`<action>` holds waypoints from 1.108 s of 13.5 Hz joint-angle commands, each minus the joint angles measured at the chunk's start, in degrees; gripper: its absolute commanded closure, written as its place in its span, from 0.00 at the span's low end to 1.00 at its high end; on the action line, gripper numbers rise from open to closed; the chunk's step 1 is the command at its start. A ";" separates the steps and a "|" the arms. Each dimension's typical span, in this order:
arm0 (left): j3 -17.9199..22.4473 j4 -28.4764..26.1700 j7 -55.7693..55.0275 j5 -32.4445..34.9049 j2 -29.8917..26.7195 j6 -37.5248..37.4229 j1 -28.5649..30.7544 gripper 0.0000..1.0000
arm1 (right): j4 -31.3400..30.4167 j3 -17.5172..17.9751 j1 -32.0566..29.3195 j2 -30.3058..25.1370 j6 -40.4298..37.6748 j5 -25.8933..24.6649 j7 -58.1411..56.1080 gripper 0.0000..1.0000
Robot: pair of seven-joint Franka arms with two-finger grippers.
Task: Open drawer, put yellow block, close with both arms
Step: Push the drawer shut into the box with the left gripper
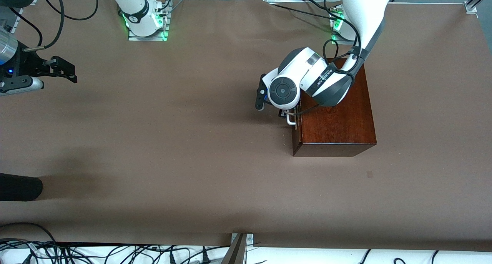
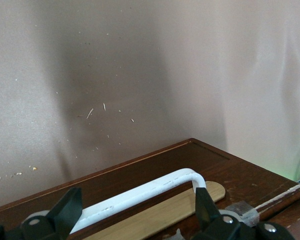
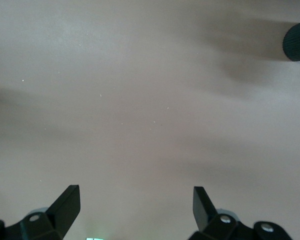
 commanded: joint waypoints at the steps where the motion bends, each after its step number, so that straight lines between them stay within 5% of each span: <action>1: 0.25 -1.83 1.07 1.56 -1.35 -0.97 0.40 0.00 | 1.19 0.11 -0.17 0.27 -1.03 -0.04 0.83 0.00; 7: 0.16 -1.48 0.98 1.47 -1.52 -1.41 0.40 0.00 | 1.19 0.11 -0.17 0.27 -1.03 -0.04 0.83 0.00; 15: 0.69 9.23 -2.20 1.47 -6.88 -3.17 4.69 0.00 | 1.19 0.19 -0.17 0.27 -1.03 -0.04 0.83 0.00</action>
